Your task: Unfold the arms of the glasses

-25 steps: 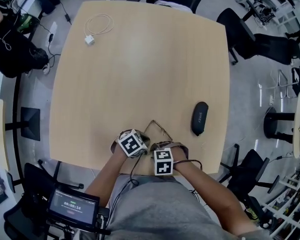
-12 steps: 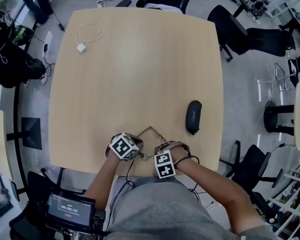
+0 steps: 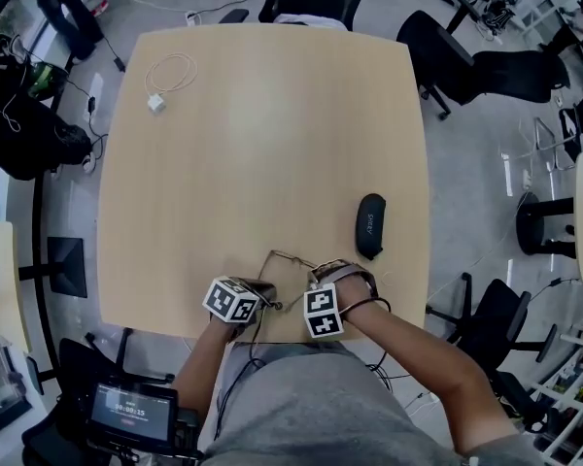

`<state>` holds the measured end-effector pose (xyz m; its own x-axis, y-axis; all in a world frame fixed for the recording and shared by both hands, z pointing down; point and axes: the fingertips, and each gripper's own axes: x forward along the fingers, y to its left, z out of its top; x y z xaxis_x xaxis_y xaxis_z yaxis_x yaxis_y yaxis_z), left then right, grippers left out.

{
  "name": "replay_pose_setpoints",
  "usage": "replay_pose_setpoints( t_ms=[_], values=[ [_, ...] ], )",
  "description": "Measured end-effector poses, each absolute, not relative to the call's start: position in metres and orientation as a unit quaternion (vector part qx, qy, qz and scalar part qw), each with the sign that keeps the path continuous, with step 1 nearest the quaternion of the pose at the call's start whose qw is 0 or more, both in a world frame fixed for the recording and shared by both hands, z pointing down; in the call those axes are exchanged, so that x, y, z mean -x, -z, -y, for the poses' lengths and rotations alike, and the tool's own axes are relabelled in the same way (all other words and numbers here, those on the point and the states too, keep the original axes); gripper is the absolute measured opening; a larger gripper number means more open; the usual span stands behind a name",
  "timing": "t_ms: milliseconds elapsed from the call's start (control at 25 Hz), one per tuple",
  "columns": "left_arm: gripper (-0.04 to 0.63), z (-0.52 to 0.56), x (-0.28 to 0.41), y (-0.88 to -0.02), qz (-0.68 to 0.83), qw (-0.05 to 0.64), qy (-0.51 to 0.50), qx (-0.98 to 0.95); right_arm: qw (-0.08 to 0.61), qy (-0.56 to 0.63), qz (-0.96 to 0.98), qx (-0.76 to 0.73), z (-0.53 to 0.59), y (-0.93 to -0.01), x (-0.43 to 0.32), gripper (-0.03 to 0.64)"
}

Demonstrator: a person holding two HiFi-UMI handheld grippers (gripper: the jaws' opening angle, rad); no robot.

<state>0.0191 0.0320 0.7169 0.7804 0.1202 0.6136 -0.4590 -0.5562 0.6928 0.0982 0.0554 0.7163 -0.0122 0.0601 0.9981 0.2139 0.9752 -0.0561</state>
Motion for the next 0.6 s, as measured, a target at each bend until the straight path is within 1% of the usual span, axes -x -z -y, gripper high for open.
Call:
replay_pose_setpoints(
  t_ms=[120,240,400,600],
  values=[
    [0.008,-0.036,-0.019,-0.713,0.145,0.491,-0.280,-0.812,0.649,0.004,0.757,0.077,-0.073,-0.698,-0.074,0.121],
    [0.008,-0.036,-0.018,-0.714,0.166,0.515,-0.257,-0.801,0.617,-0.013,0.780,0.101,-0.101,-0.701,-0.050,0.123],
    [0.008,-0.034,-0.016,-0.716,0.173,0.532,-0.244,-0.792,0.603,-0.011,0.791,0.100,-0.114,-0.717,-0.034,0.123],
    [0.009,-0.037,-0.014,-0.709,0.155,0.556,-0.217,-0.788,0.614,0.013,0.780,0.117,-0.125,-0.723,-0.050,0.117]
  ],
)
